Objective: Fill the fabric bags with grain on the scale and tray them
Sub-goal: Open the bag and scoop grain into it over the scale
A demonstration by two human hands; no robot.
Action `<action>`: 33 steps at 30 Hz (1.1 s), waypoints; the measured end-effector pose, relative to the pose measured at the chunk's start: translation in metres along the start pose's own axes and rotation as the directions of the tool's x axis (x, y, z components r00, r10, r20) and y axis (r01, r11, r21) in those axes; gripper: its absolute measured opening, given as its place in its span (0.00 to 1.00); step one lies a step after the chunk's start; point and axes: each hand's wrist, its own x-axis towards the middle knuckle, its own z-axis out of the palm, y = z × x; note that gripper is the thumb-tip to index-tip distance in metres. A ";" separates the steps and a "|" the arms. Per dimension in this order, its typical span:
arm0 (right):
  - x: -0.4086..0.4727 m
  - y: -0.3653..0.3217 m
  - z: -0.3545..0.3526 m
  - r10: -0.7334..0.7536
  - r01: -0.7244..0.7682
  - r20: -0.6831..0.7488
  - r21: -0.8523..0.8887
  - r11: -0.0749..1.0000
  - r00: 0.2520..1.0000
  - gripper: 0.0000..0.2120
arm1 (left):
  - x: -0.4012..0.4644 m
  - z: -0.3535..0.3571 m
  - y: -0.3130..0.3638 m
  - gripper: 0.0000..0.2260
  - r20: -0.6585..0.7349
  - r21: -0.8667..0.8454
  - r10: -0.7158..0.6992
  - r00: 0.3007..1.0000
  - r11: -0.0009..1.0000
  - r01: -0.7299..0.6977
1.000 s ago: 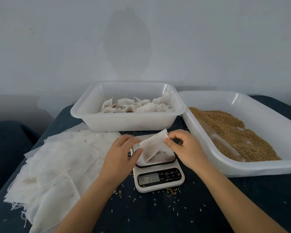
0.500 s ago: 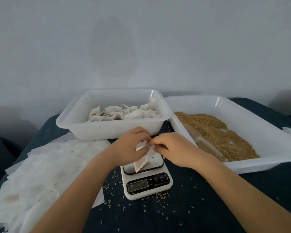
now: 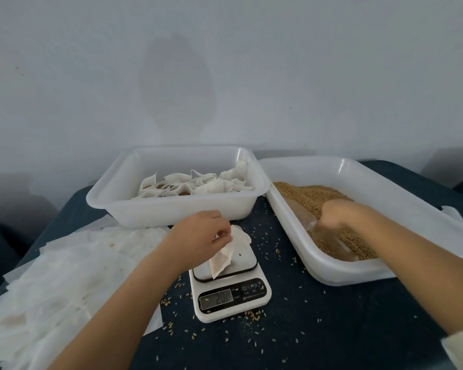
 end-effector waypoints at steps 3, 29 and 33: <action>0.001 -0.002 0.007 -0.016 0.016 0.012 0.004 1.000 1.000 0.23 | -0.002 0.000 0.002 0.07 -0.012 -0.001 0.007 1.000 1.000 -0.007; 0.045 0.000 0.000 0.013 0.122 -0.350 0.360 0.925 0.936 0.19 | -0.009 -0.003 -0.003 0.04 -0.174 -0.151 -0.059 0.983 0.988 0.032; 0.033 0.026 -0.013 -0.059 0.215 -0.455 0.300 0.929 0.889 0.18 | -0.013 -0.006 -0.005 0.03 -0.198 -0.178 -0.060 0.978 0.984 0.025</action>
